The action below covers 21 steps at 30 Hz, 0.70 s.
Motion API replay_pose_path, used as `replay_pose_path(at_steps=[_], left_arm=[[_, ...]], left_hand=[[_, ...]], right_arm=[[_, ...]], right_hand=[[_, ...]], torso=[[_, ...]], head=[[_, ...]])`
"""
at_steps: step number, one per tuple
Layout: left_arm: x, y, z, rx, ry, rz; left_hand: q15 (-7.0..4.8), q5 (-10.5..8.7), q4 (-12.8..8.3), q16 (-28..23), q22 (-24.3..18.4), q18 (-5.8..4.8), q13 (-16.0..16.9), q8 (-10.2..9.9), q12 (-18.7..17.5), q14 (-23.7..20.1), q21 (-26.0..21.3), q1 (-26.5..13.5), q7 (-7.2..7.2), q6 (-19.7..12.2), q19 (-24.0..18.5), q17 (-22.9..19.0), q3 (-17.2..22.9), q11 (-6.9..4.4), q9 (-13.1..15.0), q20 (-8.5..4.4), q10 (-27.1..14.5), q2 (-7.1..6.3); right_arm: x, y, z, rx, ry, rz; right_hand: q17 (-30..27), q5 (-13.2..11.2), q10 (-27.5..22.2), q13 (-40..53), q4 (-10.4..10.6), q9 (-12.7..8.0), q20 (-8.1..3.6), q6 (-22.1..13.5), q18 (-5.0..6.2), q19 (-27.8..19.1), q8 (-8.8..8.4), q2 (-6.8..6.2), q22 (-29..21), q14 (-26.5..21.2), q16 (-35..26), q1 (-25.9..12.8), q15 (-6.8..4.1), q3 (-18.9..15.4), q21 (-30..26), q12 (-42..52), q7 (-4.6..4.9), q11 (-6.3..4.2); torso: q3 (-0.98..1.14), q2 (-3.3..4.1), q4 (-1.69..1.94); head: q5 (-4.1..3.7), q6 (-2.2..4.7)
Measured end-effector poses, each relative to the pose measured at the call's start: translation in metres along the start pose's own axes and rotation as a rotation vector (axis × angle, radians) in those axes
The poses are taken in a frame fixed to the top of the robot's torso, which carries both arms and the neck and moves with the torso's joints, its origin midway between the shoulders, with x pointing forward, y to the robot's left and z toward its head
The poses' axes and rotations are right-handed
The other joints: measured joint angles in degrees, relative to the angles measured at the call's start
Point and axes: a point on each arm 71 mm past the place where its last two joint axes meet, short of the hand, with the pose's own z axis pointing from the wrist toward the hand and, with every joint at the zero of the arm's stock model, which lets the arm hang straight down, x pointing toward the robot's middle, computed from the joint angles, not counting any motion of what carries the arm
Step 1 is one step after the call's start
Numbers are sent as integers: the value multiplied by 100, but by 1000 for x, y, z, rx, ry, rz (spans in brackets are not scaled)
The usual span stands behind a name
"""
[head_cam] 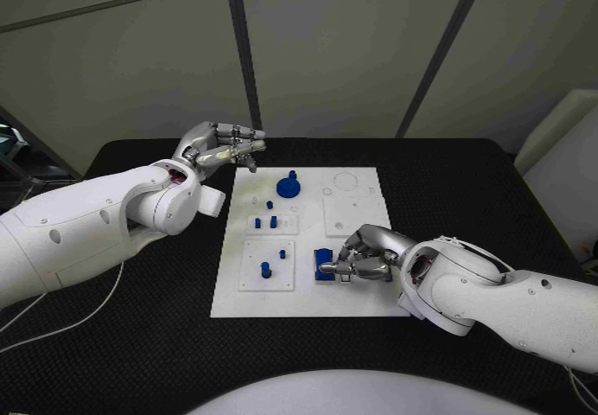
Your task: Assemble the parts on the task board
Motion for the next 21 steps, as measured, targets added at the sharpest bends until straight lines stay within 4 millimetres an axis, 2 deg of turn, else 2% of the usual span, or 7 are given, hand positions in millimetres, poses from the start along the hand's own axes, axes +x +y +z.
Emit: replay_pose_path(at_steps=[3, 7, 12, 18, 21], left_arm=[[0, 0, 0, 0, 0, 0], [0, 0, 0, 0, 0, 0], [0, 0, 0, 0, 1, 0], [1, 0, 0, 0, 1, -1], [1, 0, 0, 0, 1, -1]], left_hand=[[0, 0, 0, 0, 0, 0, 0, 0, 0, 0, 0, 0, 0, 0, 0, 0, 0, 0, 0, 0, 0, 0], [0, 0, 0, 0, 0, 0, 0, 0, 0, 0, 0, 0, 0, 0, 0, 0, 0, 0, 0, 0, 0, 0], [0, 0, 0, 0, 0, 0, 0, 0, 0, 0, 0, 0, 0, 0, 0, 0, 0, 0, 0, 0, 0, 0], [0, 0, 0, 0, 0, 0, 0, 0, 0, 0, 0, 0, 0, 0, 0, 1, 0, 0, 0, 0, 0, 0], [0, 0, 0, 0, 1, 0, 0, 0, 0, 0, 0, 0, 0, 0, 0, 1, 0, 0, 0, 0, 0, 0]], right_arm=[[-1, 0, 0, -4, -7, -9], [-1, 2, 0, -15, -25, -30], [0, 9, 5, -35, -46, -70], [1, 13, 8, -45, -63, -106], [0, 13, 8, -46, -71, -118]], right_hand=[[0, 214, 43, 58, -303, 68, 0, 53, 1, 0, 6, 134, 27, 0, 0, 761, 0, 215, 0, 19, -53, -43], [0, 222, 106, 165, -534, 155, -33, 151, 1, 33, 106, 178, 80, -22, 0, 1220, -21, 289, 0, 134, -119, -105], [0, 143, 260, 396, -579, 289, -85, 315, 1, 85, 291, 249, 145, -10, 1, 1370, -94, 284, 44, 327, -229, -175], [0, 142, 304, 542, -584, 354, -115, 341, 1, 115, 349, 287, 195, -20, 1, 1408, -125, 279, 68, 472, -255, -176], [0, 213, 344, 558, -524, 393, -135, 341, 1, 136, 388, 306, 211, -10, 1, 1390, -135, 219, 69, 493, -255, -215]], torso=[[1, 0, 0], [0, 0, 1], [0, 0, 2], [-1, 0, 7], [-1, 0, 7]], head=[[-2, 5], [-15, 6], [-21, 7], [-23, 15], [-22, 16]])
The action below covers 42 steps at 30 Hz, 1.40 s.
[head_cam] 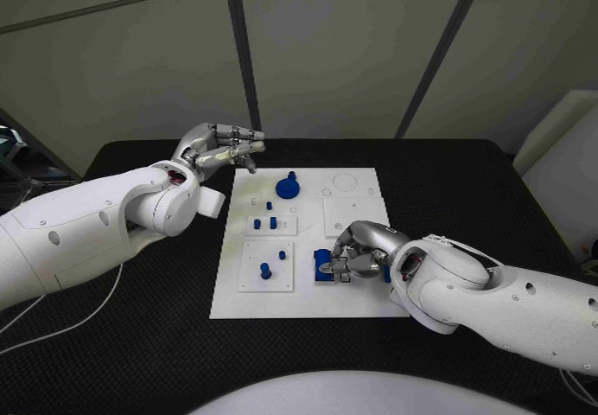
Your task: Assemble the parts on the task board
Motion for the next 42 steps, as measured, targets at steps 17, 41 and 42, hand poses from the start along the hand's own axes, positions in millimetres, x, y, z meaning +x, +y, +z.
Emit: replay_pose_path(at_steps=[17, 41, 42], left_arm=[[-2, 0, -1, -2, -4, 2], [-1, 4, -5, -11, 2, 1], [-1, 4, -5, -11, 3, 1]], left_hand=[[0, 0, 0, 0, -7, 0, 0, 0, 35, 0, 0, 0, 0, 0, 0, -7, 0, 24, 0, 0, -23, 0], [0, 0, 0, 0, -5, 0, 0, 22, 34, 0, 0, 0, 0, 0, 0, -6, 0, 23, 0, 0, -23, 0], [0, 0, 0, 0, -6, 0, 0, 22, 34, 0, 0, 0, 0, 0, 0, -6, 0, 23, 0, 0, -23, 0]], right_arm=[[-34, -32, -35, 8, -102, 45], [-43, -74, -57, 137, -117, -94], [-41, -74, -57, 142, -111, -98]], right_hand=[[4, 464, -353, -591, 224, -219, 63, -664, -1, -228, -604, -4, -279, 5, -84, 142, 143, -188, -180, -677, 316, 207], [3, 610, -404, -760, 479, -402, 156, -336, 0, -256, -904, -113, -330, 10, -147, 227, 178, -445, -246, -943, 321, 254], [3, 610, -403, -760, 486, -402, 156, -336, 0, -256, -904, -113, -330, 10, -151, 227, 178, -452, -246, -943, 321, 254]], torso=[[3, -7, -9], [15, 1, -56], [14, 1, -55]], head=[[-44, 29], [-206, 96], [-207, 97]])
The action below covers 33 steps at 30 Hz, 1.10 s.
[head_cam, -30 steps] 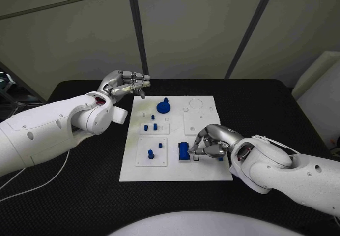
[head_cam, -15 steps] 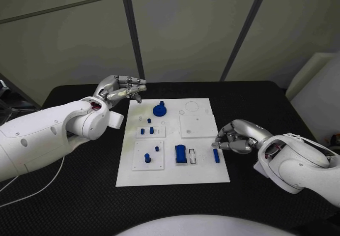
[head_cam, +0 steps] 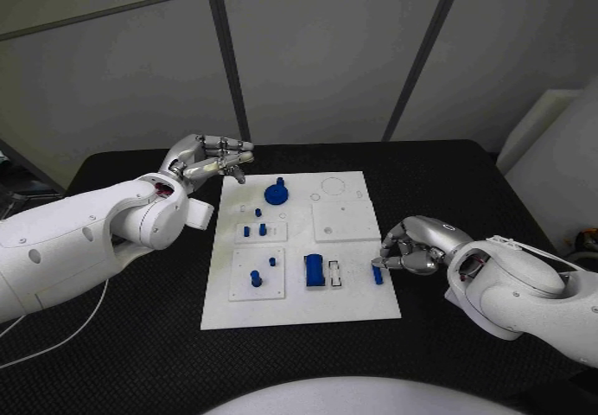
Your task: Assemble the parts on the task board
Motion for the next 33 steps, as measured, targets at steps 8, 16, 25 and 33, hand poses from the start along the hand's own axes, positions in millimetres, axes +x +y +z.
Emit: replay_pose_path(at_steps=[8, 16, 25, 33], left_arm=[[-1, 0, 0, -1, -1, 0], [-1, 1, -1, -2, -2, 0], [-2, 1, -2, -3, -4, 1], [-2, 1, -2, -3, -3, 1]], left_hand=[[0, 0, 0, 0, -5, 0, 0, 0, 0, 0, 0, 0, 0, 0, 0, 0, 0, 0, 0, 0, 0, 0], [0, 0, 0, 0, -5, 0, 0, 0, 0, 0, 0, 0, 0, 0, 0, 1, 0, 0, 0, 0, 0, 0], [0, 0, 0, 0, -4, 0, 0, 0, 0, 0, 0, 0, 0, 0, 0, -4, 0, 0, 0, 0, 0, 0], [0, 0, 16, 0, -10, 0, 0, 0, 0, 0, 0, 0, 0, 0, 0, -4, -16, 0, 0, 0, 0, 0]], right_arm=[[16, -1, 1, 26, 48, -35], [19, 1, 3, 27, 53, -54], [21, 5, 4, 17, 58, -72], [24, 16, 9, -18, 56, -121]], right_hand=[[0, 20, 0, 0, 38, 6, 0, 0, 0, 0, 0, -37, -4, 0, 0, -38, 0, -38, 0, 0, 0, 0], [-1, 20, 0, 3, 55, 30, 0, 3, 0, 0, 9, -37, -4, 0, 0, -38, 0, -56, 0, 0, -3, 0], [-1, 52, 21, 48, 10, 66, 0, 56, 0, 0, -7, -85, -3, 0, 0, 55, -1, -92, 0, 29, -50, -21], [-1, -323, 19, 69, -362, 81, 0, 74, 0, 0, 6, -78, -18, -14, -26, 748, -14, 138, -34, 31, -51, -18]], torso=[[-3, 2, 7], [-2, 7, 7], [-6, 7, 7], [-10, 3, 8]], head=[[13, -13], [22, -25], [31, -42], [38, -54]])
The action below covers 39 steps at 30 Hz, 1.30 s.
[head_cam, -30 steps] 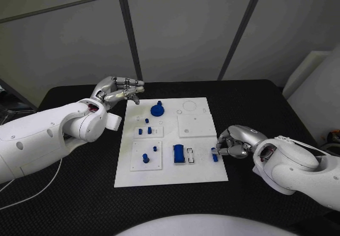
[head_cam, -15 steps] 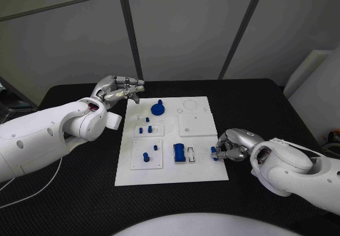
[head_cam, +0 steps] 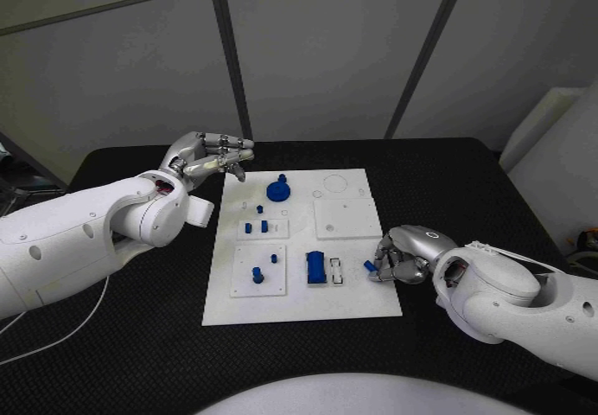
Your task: Assemble the parts on the task board
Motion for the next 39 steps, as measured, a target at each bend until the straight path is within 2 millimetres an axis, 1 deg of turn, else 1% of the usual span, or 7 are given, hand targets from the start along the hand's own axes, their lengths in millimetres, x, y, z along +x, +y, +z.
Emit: replay_pose_path(at_steps=[3, 6, 16, 21, 29, 36, 39], left_arm=[[0, 0, 0, 0, 1, 0], [0, 0, 0, 0, 1, 0], [0, 0, 0, 0, 0, 0], [1, 0, 0, 0, 1, -1], [1, 0, 1, 0, 2, -1], [3, 0, 1, 0, 4, -2], [3, 0, 2, 1, 6, -3]], left_hand=[[0, 0, 0, 0, 0, 0, 0, 0, 0, 0, 0, 0, 0, 0, 0, 0, 0, 0, 0, 0, 0, 0], [0, 0, 0, 0, 0, 1, 0, 0, 0, 0, 0, 0, 0, 0, 0, -2, 0, 0, 0, 0, 0, 0], [0, 0, 0, 0, 1, 1, 0, 0, 0, 0, 0, 0, 0, 0, 0, -4, 0, 0, 0, 0, 0, 0], [0, 0, 0, 0, 1, 1, 0, 0, 0, 0, 0, 0, 0, 0, 0, -4, 0, 0, 0, 0, 0, 0], [0, 0, 0, 0, -4, 0, 0, 0, 0, 0, 0, 0, 0, 0, 0, -9, 0, 0, 0, 0, 0, 0], [0, 0, 0, 0, -3, 0, 0, 0, 28, 0, 0, 0, 0, 0, 0, -8, 0, 0, 0, 0, 0, 0], [0, 0, 0, 0, -3, 0, 0, 0, 28, 0, 0, 0, 0, 0, 0, -8, 0, 0, 0, 0, 0, 0]], right_arm=[[0, 5, 2, -17, -8, -31], [0, 8, 4, -30, -16, -59], [1, 14, 2, -51, -22, -95], [1, 12, -1, -37, -10, -74], [3, 13, -5, -3, 25, 37], [0, 21, -5, 9, 14, 175], [-8, 26, -2, 4, -17, 222]], right_hand=[[0, -424, -22, 11, -128, -3, 0, -1, 0, 0, -1, 6, 0, 1, 0, 160, 3, 166, 0, -14, 1, -20], [0, -462, -22, 11, -158, -33, 0, -2, -1, 0, -39, -10, 0, 2, 0, 175, 3, 259, 0, -43, 1, -20], [-1, 187, -9, 10, -38, -65, -52, 130, -1, 52, -106, -13, 76, 1, 0, 179, 0, 607, 0, -53, -41, -32], [-1, 254, 12, 10, -35, -103, -72, 160, 0, 72, -144, -8, 116, 3, 0, 174, -58, 849, 35, -66, -66, -53], [-1, 325, 25, 82, 85, -98, -93, 204, 0, 93, -208, 14, 195, 3, 49, 196, -62, 1142, 79, -3, -79, -66], [-1, 525, 56, 116, 205, -102, -114, 229, 0, 114, -239, 11, 239, 3, 78, 193, -62, 1433, 102, 43, -55, -72], [-1, 571, 129, 163, 268, -103, -114, 231, -1, 114, -235, -90, 246, 3, 78, 93, -62, 1524, 102, 93, -54, -125]], torso=[[1, -2, 6], [1, -4, 9], [1, -8, 6], [-1, -13, 3], [-3, -8, 10], [-1, 0, 5], [3, 4, 5]], head=[[10, -1], [23, -7], [49, -5], [41, 8], [49, 20], [48, 17], [47, 16]])
